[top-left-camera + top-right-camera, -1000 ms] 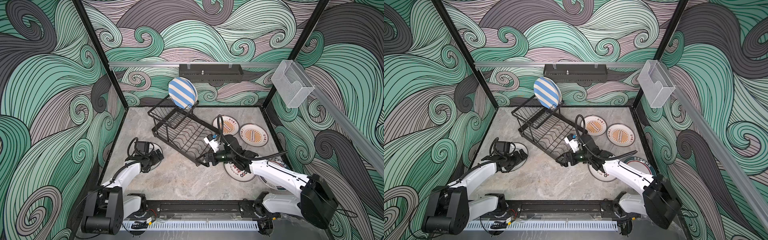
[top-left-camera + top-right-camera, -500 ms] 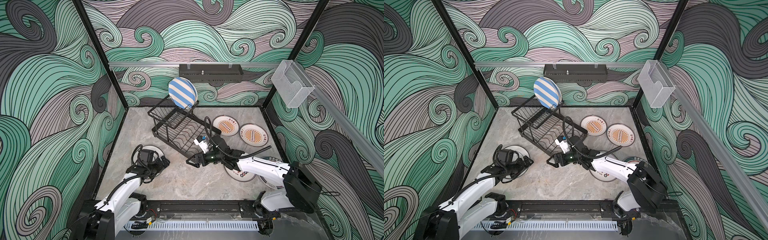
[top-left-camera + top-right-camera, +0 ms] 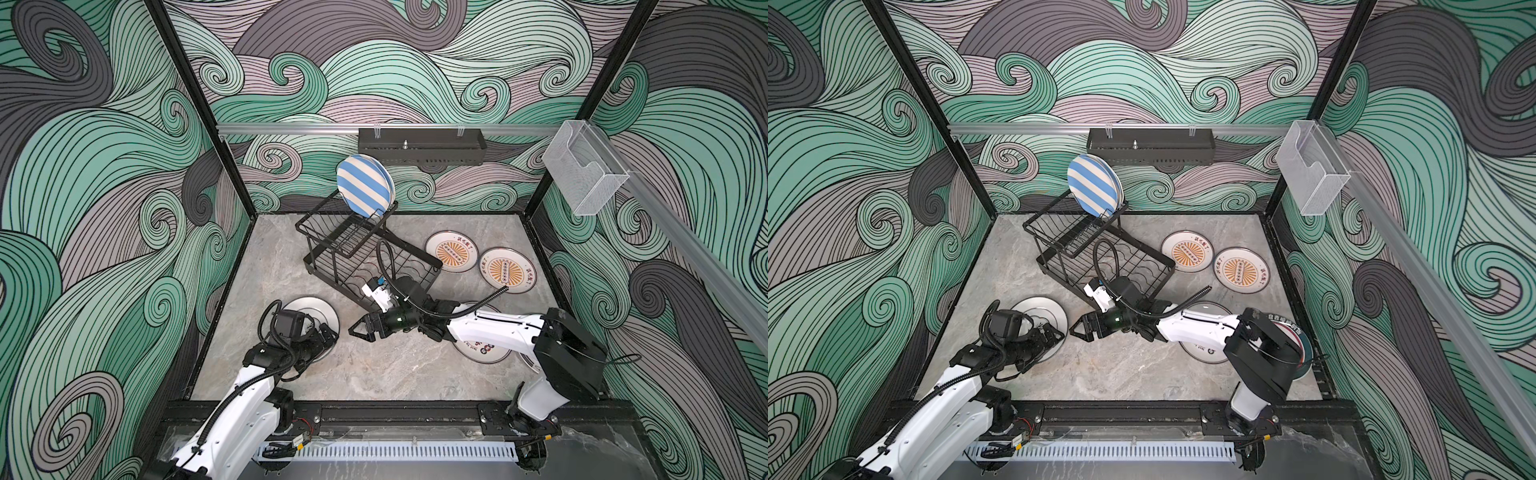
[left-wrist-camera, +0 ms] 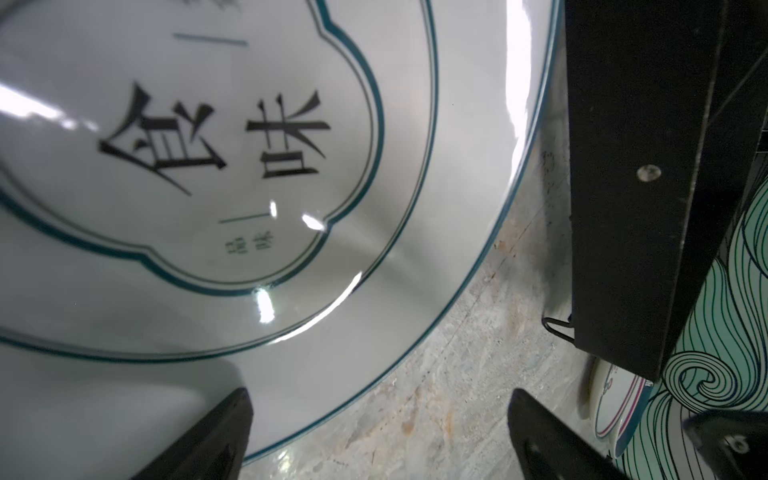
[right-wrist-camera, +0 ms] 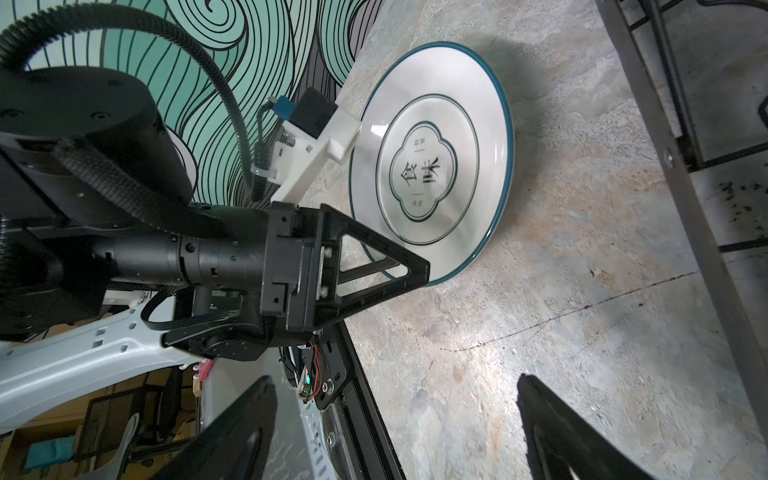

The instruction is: Load the plates into the dish rack

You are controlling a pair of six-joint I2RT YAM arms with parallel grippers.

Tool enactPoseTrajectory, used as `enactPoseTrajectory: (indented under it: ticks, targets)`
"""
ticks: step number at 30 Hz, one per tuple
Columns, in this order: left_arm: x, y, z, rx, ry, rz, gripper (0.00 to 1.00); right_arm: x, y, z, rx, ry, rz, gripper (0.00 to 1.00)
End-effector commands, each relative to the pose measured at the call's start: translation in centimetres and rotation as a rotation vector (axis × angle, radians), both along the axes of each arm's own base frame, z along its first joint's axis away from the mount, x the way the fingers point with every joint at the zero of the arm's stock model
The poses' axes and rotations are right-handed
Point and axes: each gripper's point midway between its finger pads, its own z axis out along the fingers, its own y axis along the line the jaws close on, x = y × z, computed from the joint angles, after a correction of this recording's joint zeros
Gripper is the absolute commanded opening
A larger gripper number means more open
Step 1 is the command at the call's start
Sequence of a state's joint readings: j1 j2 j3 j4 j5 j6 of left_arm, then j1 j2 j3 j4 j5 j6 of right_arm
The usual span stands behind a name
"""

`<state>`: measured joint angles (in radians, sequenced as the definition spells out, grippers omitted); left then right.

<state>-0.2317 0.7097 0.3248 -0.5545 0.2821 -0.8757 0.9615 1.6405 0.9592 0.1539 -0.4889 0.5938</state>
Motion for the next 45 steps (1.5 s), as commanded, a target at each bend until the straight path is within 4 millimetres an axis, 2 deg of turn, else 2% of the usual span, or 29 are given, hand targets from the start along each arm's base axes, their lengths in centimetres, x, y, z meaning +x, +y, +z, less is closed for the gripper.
enactPoseTrajectory:
  ticks: [1, 5, 9, 15, 18, 21, 24, 30, 34, 39, 45]
  targets:
    - [-1.5, 0.3, -0.2, 0.020, 0.057, -0.007, 0.99, 0.8, 0.9, 0.1, 0.007, -0.014, -0.033, 0.89]
    - [-1.4, 0.3, 0.0, 0.018, 0.048, -0.005, 0.98, 1.0, 1.0, -0.6, -0.005, 0.002, -0.055, 0.89]
    - [-0.7, 0.1, 1.4, 0.009, 0.011, -0.009, 0.99, 1.4, 1.6, -1.7, 0.004, 0.061, -0.125, 0.88]
    - [2.3, 1.6, 5.8, 0.108, -0.171, 0.014, 0.99, 1.4, 3.4, -2.4, 0.078, 0.128, -0.216, 0.85]
    - [3.8, 2.2, 8.3, 0.170, -0.243, 0.006, 0.99, 1.7, 3.5, -3.3, 0.070, 0.145, -0.256, 0.84]
    - [5.1, 3.1, 9.9, 0.240, -0.245, 0.000, 0.99, 1.9, 3.1, -5.0, -0.010, 0.178, -0.291, 0.83]
    - [6.5, 3.6, 11.4, 0.288, -0.262, -0.034, 0.99, 2.0, 3.4, -5.9, -0.013, 0.212, -0.309, 0.82]
    - [8.1, 7.5, 14.9, 0.312, -0.346, 0.055, 0.99, 1.8, 5.3, -7.5, 0.011, 0.292, -0.286, 0.77]
    - [8.4, 9.6, 15.7, 0.389, -0.347, 0.062, 0.99, 2.0, 5.9, -8.3, -0.020, 0.284, -0.286, 0.75]
    - [9.0, 9.7, 15.8, 0.375, -0.355, 0.048, 0.99, 2.3, 6.2, -9.7, -0.031, 0.311, -0.308, 0.71]
    - [9.4, 9.7, 15.1, 0.315, -0.341, 0.050, 0.99, 2.4, 7.1, -10.8, -0.066, 0.329, -0.296, 0.66]
